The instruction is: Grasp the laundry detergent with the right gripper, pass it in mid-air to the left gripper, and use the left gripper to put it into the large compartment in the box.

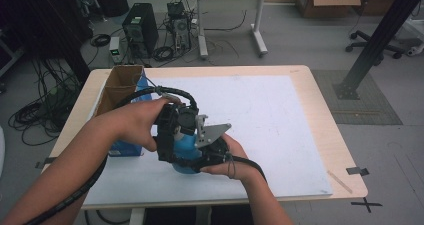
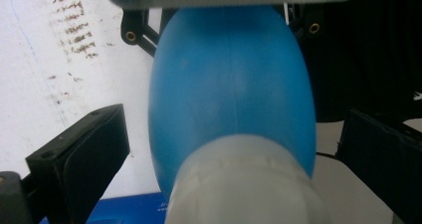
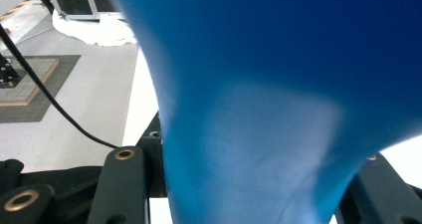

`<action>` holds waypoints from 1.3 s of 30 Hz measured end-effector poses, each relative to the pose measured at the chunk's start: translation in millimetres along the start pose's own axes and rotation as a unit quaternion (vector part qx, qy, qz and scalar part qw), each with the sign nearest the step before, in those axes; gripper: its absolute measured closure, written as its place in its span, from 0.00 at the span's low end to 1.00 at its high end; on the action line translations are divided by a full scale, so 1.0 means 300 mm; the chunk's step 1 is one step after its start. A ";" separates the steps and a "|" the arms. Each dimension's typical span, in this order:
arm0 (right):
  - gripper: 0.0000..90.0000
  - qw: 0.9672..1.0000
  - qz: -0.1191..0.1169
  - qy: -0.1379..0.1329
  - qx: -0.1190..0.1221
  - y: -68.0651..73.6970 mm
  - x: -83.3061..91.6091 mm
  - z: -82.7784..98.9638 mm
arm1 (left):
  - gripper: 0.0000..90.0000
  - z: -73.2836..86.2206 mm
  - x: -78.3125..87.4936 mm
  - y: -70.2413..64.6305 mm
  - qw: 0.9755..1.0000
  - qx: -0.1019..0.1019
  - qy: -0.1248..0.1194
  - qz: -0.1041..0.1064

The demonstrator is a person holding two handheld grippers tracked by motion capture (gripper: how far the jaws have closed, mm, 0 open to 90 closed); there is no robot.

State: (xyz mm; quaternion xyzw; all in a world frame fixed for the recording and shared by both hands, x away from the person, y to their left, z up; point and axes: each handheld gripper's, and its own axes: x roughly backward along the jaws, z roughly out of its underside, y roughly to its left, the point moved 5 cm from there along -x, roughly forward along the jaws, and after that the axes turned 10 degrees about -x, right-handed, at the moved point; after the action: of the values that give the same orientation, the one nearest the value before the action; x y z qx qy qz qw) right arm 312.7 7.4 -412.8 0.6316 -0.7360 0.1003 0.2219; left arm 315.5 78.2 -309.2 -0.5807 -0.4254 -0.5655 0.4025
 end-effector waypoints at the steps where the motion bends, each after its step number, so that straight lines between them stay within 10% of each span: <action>1: 0.51 1.000 0.001 0.000 0.002 -0.001 -0.002 0.000 | 0.00 0.001 -0.003 -0.001 1.000 0.001 0.003 -0.002; 39: 0.51 1.000 -0.001 -0.005 -0.005 0.007 0.002 -0.019 | 0.26 -0.001 -0.004 0.004 1.000 0.003 0.023 -0.018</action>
State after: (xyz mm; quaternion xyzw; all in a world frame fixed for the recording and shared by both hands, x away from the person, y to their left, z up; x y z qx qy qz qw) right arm 311.8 9.9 -407.1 0.6318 -0.7368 0.0934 0.2218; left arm 316.5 77.4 -310.5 -0.5588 -0.4278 -0.5847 0.4035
